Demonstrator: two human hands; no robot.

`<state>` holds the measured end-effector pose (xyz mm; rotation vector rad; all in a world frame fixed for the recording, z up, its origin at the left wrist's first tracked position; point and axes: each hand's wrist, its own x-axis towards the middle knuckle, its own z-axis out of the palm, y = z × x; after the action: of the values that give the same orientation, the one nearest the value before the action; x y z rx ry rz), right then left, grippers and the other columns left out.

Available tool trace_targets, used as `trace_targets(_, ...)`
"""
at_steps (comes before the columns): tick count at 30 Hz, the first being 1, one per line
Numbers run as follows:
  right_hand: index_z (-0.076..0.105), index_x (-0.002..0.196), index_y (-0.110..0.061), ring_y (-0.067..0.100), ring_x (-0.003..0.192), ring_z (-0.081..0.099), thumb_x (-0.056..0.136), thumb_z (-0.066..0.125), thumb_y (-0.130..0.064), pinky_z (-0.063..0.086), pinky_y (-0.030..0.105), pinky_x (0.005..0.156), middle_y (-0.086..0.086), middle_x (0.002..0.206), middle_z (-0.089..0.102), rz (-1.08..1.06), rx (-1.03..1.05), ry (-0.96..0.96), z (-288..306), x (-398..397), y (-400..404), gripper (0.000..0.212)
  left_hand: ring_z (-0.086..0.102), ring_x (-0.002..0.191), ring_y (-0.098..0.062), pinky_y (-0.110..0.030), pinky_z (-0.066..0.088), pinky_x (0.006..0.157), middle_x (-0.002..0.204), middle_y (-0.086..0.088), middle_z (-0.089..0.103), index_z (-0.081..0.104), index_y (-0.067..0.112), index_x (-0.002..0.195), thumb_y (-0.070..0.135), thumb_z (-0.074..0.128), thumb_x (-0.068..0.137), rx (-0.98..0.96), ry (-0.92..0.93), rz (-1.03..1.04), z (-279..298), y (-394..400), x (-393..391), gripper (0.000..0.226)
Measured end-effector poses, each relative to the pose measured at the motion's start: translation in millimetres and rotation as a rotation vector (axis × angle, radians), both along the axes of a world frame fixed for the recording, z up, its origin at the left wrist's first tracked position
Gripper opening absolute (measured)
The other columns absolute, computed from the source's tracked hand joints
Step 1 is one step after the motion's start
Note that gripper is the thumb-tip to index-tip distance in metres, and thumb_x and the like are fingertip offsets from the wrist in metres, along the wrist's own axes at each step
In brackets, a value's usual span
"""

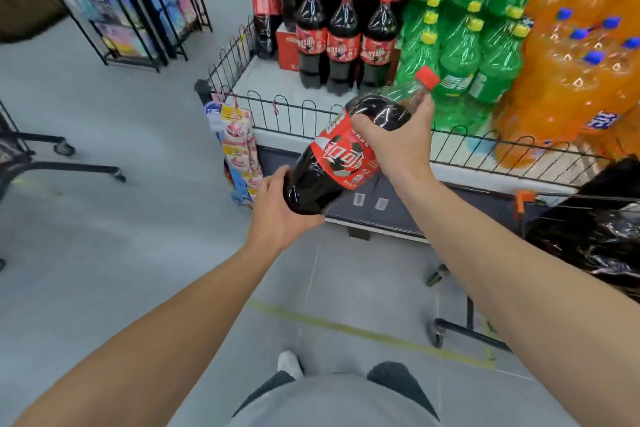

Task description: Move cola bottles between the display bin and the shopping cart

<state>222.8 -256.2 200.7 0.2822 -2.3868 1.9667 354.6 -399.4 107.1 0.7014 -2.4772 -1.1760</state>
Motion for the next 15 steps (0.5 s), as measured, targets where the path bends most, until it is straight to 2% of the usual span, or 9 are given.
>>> trace_targets(2,0.037,0.124,-0.03,0.011,0.111,0.062,0.068,0.09,-0.034,0.052,0.032,0.099,-0.009,0.119,0.056,-0.012,-0.002,0.012,2.5,-4.4,-27.2,0.077,0.043,0.113,-0.008,-0.025,0.04,0.089,0.123,0.001,0.051,0.047,0.021,0.135,0.033,0.09,0.051,0.011,-0.015,0.001,0.0,-29.4,-5.8,0.095)
trace_targets(4,0.038,0.125,-0.03,0.014,0.114,0.062,0.066,0.089,-0.037,0.052,0.039,0.103,-0.006,0.123,0.057,-0.017,0.001,0.018,5.5,-12.9,-52.1,0.078,0.041,0.115,-0.008,-0.026,0.04,0.095,0.129,0.0,0.048,0.044,0.022,0.141,0.033,0.09,0.052,0.026,-0.02,0.011,0.7,-53.7,-14.8,0.102)
trace_targets(6,0.039,0.125,-0.028,0.013,0.112,0.064,0.067,0.089,-0.036,0.052,0.039,0.102,-0.005,0.122,0.059,-0.02,-0.002,0.015,4.9,-25.9,-74.3,0.077,0.041,0.116,-0.009,-0.029,0.043,0.1,0.132,0.0,0.048,0.043,0.021,0.144,0.035,0.09,0.05,0.035,-0.014,0.003,1.1,-75.2,-26.5,0.105)
trace_targets(8,0.04,0.125,-0.027,0.012,0.111,0.064,0.067,0.089,-0.035,0.053,0.037,0.101,-0.005,0.122,0.06,-0.029,-0.002,0.024,3.3,-41.7,-95.3,0.076,0.039,0.114,-0.008,-0.027,0.04,0.098,0.13,0.003,0.045,0.041,0.021,0.145,0.033,0.091,0.052,0.037,-0.024,-0.004,1.9,-95.7,-41.6,0.106)
trace_targets(10,0.041,0.127,-0.024,0.01,0.11,0.063,0.068,0.089,-0.033,0.052,0.032,0.099,-0.005,0.123,0.06,-0.033,-0.023,0.024,0.4,-60.7,-116.9,0.076,0.041,0.114,-0.01,-0.025,0.038,0.095,0.126,0.003,0.042,0.04,0.021,0.146,0.03,0.092,0.055,0.027,-0.045,0.005,0.5,-119.0,-61.8,0.105)
trace_targets(13,0.043,0.133,-0.02,0.006,0.108,0.062,0.067,0.089,-0.032,0.05,0.019,0.092,-0.003,0.125,0.06,-0.049,-0.05,0.023,-3.8,-96.6,-148.5,0.082,0.044,0.123,-0.017,-0.029,0.041,0.102,0.132,-0.002,0.045,0.041,0.021,0.144,0.032,0.091,0.053,-0.009,-0.051,0.0,-1.4,-155.3,-100.8,0.104)
trace_targets(15,0.041,0.132,-0.024,0.009,0.111,0.063,0.064,0.087,-0.037,0.052,0.027,0.097,-0.003,0.126,0.06,-0.052,-0.065,0.02,-3.6,-124.4,-170.0,0.083,0.044,0.125,-0.017,-0.028,0.04,0.103,0.134,-0.002,0.043,0.04,0.022,0.146,0.031,0.091,0.053,-0.002,-0.047,0.002,-0.4,-178.8,-130.4,0.106)
